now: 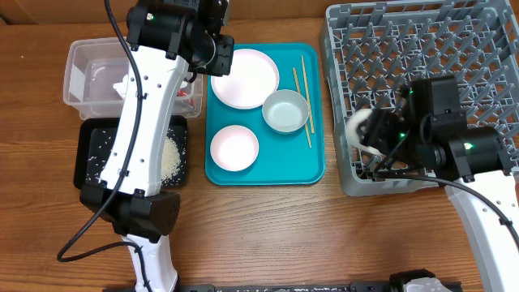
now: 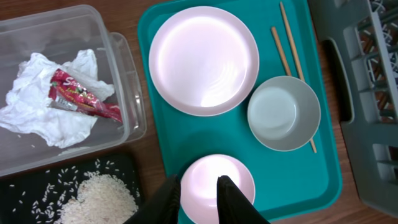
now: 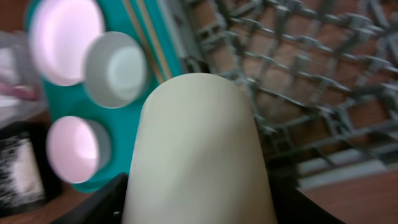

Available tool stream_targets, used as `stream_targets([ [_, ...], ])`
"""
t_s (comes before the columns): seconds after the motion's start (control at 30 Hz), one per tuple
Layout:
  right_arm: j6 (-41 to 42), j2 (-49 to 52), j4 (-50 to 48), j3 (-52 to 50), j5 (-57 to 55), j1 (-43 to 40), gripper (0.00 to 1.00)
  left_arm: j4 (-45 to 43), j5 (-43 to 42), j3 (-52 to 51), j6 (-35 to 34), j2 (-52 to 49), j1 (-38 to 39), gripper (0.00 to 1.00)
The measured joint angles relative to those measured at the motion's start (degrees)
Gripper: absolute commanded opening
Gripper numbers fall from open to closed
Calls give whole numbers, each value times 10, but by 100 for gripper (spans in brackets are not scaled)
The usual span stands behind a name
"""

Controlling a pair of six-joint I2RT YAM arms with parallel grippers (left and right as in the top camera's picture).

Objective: Sort waste into correct bins and load items into the dishwasher
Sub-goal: 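Carry the white cup with the right gripper into the dish rack and release, then reach the right gripper to the grey-green bowl and grip its rim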

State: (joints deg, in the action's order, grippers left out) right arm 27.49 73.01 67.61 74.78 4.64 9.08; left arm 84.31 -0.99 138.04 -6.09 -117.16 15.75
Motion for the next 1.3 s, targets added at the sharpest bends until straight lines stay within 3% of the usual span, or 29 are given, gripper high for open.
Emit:
stream_targets([
  [0.5,4,179,50,0,-70,-1,58,3,17,0,0,0,0,24],
  [0.53,3,184,50,0,-71,-1,61,3,17,0,0,0,0,24],
  [0.63,5,191,50,0,-71,-1,84,3,17,0,0,0,0,26],
  [0.73,0,191,50,0,-72,-1,91,3,17,0,0,0,0,33],
  [0.97,-6,193,67,19,-72,-7,90,-2,22,0,0,0,0,35],
  [1.1,-17,195,99,114,-65,-11,90,-1,24,11,0,-2,0,38],
  [1.3,-31,194,58,248,-40,34,75,43,30,121,-2,-4,0,63],
])
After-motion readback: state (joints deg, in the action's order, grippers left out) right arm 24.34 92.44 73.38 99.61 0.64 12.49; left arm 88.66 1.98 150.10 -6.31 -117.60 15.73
